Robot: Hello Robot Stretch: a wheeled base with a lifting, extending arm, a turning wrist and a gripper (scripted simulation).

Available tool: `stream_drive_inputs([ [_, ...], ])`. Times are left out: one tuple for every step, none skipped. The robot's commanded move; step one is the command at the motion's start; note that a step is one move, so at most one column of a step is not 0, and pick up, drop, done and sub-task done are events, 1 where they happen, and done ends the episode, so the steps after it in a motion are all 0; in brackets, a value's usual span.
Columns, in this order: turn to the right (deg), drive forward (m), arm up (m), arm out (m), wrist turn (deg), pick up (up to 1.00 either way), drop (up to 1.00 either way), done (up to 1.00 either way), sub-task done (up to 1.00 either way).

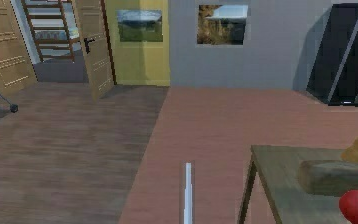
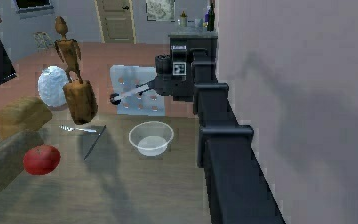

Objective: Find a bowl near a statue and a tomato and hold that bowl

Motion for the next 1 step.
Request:
stream_drive_inputs([
  [0.0, 0.00, 0.00, 0.00, 24.0, 0.00, 0.00, 0.00, 0.00],
])
